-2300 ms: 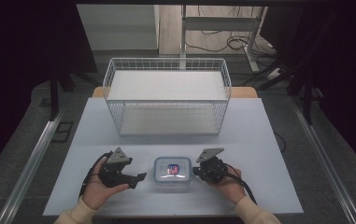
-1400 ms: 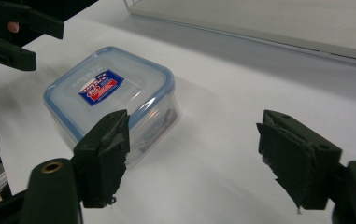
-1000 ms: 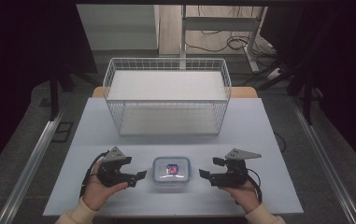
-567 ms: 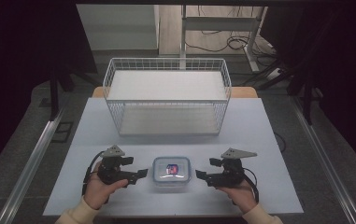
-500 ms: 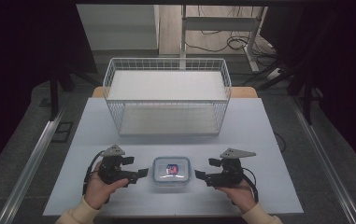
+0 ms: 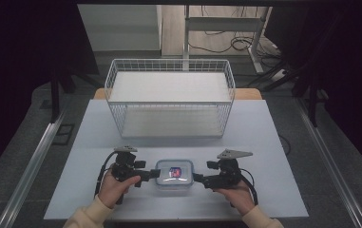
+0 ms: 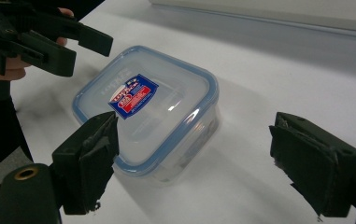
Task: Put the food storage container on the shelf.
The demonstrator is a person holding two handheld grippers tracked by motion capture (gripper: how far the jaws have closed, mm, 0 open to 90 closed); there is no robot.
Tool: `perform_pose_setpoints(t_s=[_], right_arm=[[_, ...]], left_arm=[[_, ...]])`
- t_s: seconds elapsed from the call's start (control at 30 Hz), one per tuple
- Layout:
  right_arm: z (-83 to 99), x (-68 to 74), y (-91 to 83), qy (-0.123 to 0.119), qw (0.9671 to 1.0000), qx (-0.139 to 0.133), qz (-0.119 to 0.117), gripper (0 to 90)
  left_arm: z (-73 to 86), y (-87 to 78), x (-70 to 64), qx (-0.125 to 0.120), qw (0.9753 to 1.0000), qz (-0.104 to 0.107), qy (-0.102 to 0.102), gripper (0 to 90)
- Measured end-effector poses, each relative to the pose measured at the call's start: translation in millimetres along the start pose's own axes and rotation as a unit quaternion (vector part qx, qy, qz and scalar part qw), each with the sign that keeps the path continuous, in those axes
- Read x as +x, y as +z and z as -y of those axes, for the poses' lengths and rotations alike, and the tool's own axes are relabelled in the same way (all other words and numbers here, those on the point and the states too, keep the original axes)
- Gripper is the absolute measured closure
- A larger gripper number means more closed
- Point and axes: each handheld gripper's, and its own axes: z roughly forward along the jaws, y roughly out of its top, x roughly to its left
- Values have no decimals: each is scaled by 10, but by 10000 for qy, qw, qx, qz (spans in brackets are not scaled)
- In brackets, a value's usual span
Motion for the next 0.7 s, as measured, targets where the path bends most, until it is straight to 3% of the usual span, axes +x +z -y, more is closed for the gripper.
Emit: perform_pose_setpoints(t_s=[0.33,0.47,0.5,0.57,0.63,0.7], right_arm=[[2,1,138,81,9998,156,-119,156],[9,-7,210,173,9994,227,-196,156],[10,-5,230,218,9992,258,-208,156],[18,-7,276,292,9987,300,-275,156],[28,-3,317,345,9983,338,-318,156],[39,4,353,391,9979,408,-315,156]], left_arm=[[-4,186,31,262,9980,464,-352,140],[18,230,29,346,9972,536,-399,145],[31,241,37,325,9964,624,-478,147],[63,269,78,370,9925,901,-736,157],[73,282,86,421,9937,786,-674,161],[75,293,81,414,9933,834,-683,168]])
